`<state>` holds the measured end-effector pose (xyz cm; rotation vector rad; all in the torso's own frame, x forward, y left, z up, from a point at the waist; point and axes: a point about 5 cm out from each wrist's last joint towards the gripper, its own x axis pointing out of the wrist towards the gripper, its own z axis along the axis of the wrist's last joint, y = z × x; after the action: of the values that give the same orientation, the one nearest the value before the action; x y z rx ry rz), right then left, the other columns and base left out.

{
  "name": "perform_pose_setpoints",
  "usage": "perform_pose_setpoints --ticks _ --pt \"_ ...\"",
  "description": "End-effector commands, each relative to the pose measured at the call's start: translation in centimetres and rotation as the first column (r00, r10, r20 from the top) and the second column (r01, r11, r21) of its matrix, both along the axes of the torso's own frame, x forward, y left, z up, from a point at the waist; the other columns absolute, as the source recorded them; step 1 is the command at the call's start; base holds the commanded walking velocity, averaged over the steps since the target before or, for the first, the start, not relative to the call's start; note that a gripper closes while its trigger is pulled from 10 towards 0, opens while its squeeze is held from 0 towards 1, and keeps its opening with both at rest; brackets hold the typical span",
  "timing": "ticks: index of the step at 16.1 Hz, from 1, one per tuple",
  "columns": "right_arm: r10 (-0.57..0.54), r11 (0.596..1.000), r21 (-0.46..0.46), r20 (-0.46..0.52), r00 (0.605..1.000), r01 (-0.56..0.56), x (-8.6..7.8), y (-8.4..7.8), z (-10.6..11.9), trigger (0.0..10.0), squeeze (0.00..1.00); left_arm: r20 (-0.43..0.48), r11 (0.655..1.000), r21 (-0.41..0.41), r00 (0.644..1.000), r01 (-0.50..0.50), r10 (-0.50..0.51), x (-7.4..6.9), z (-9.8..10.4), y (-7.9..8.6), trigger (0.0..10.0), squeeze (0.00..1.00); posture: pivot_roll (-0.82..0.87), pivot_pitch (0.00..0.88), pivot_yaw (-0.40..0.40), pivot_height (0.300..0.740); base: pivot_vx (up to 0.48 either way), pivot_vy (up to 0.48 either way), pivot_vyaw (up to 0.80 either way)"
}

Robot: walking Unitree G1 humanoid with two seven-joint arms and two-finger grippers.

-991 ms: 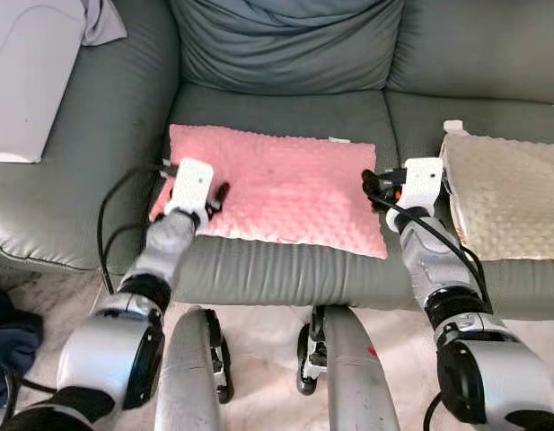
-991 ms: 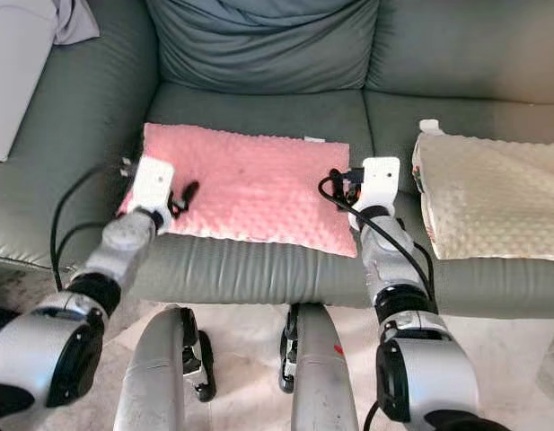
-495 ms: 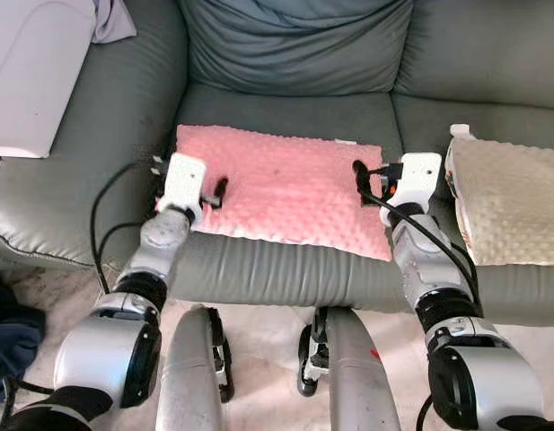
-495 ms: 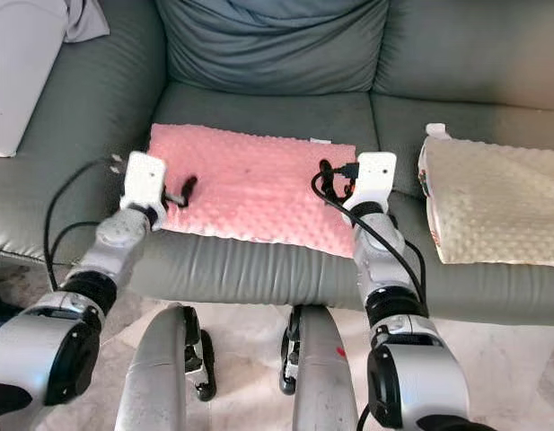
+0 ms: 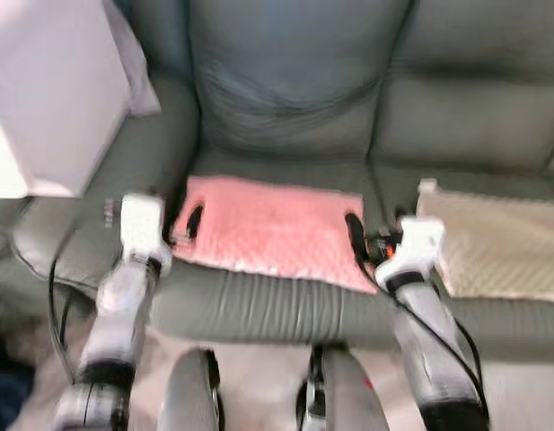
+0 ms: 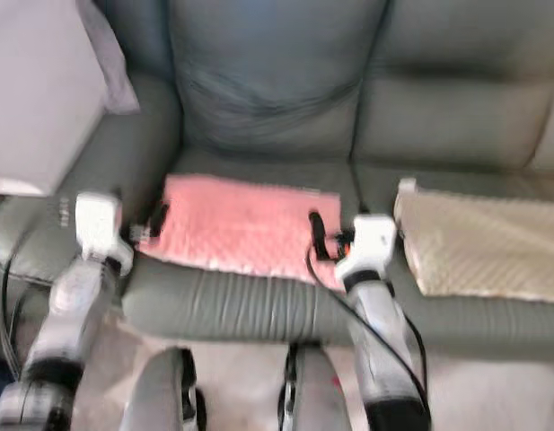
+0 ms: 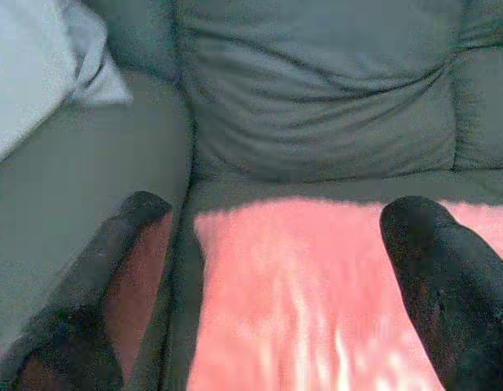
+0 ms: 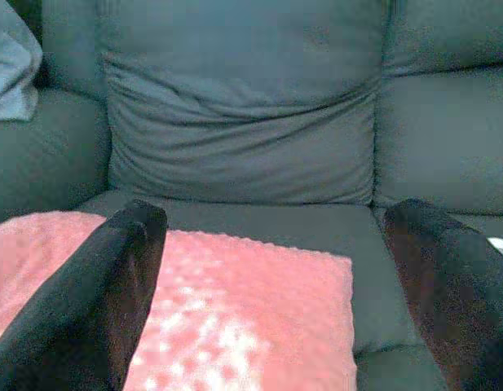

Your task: Move the pillow to the sofa

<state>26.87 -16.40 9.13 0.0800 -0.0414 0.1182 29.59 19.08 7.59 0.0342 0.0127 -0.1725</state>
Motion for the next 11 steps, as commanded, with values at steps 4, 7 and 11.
perform_pose_setpoints --ticks 4,7,11 --pt "0.001 1.0 -0.026 0.022 1.0 0.0 1.0 -0.7 1.9 10.0 0.0 -0.049 0.997 -0.079 0.999 -0.007 0.003 0.4 0.5 -1.8 10.0 0.0 -0.1 0.0 -0.033 0.69 0.0 0.0 0.0" --pt "-0.005 0.999 -0.036 0.021 1.0 0.006 1.7 -1.2 2.5 10.0 0.0 -0.07 0.994 -0.104 0.997 -0.024 0.017 0.6 0.5 -2.7 10.0 0.0 -0.1 0.0 -0.036 0.74 0.0 0.0 0.0" --pt "-0.009 1.0 -0.019 0.004 1.0 0.009 1.5 -0.8 2.1 10.0 0.0 -0.072 0.993 -0.11 0.997 -0.031 0.023 1.2 0.8 -2.8 10.0 0.0 -0.11 0.0 -0.029 0.74 0.0 0.0 0.0"
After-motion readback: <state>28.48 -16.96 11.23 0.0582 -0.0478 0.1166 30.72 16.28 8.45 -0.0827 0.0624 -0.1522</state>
